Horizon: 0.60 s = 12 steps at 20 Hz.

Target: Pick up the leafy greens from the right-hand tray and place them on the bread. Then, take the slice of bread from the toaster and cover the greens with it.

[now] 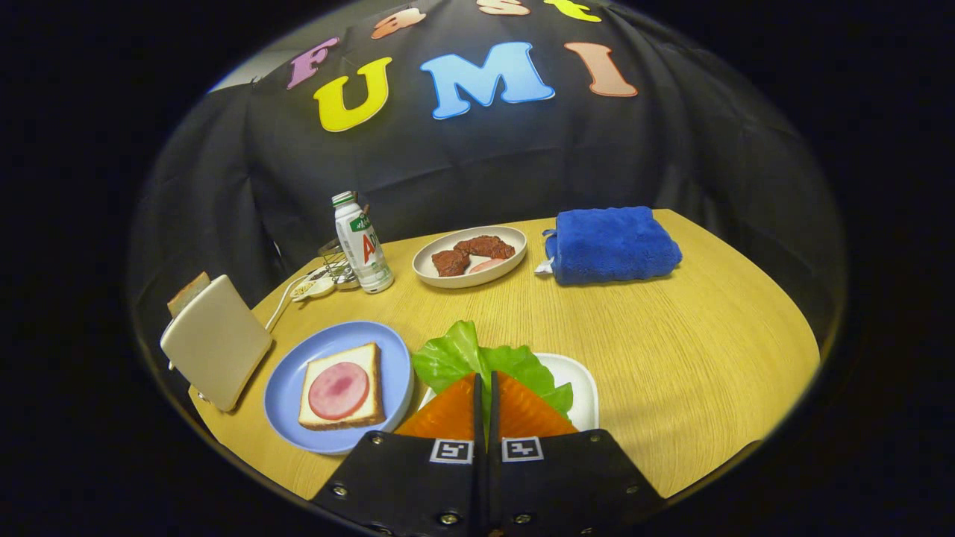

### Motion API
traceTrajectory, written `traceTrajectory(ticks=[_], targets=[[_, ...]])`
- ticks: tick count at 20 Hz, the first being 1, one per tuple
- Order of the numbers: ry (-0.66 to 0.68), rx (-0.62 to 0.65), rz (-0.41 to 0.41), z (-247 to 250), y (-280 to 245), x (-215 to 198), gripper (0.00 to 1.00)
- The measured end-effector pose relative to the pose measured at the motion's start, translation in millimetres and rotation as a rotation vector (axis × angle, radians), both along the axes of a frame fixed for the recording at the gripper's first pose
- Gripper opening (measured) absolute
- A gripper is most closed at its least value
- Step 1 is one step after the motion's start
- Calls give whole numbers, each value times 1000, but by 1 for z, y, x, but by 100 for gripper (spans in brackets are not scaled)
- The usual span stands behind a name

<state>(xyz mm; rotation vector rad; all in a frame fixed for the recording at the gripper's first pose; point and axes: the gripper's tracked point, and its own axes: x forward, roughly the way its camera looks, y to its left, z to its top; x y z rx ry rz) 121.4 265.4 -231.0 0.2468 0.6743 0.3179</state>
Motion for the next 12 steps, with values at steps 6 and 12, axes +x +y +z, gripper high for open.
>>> traceTrajectory(ticks=[6, 12], targets=[[-44, 50, 23, 30, 19, -2, 0], [-93, 114, 125, 57, 80, -4, 0]])
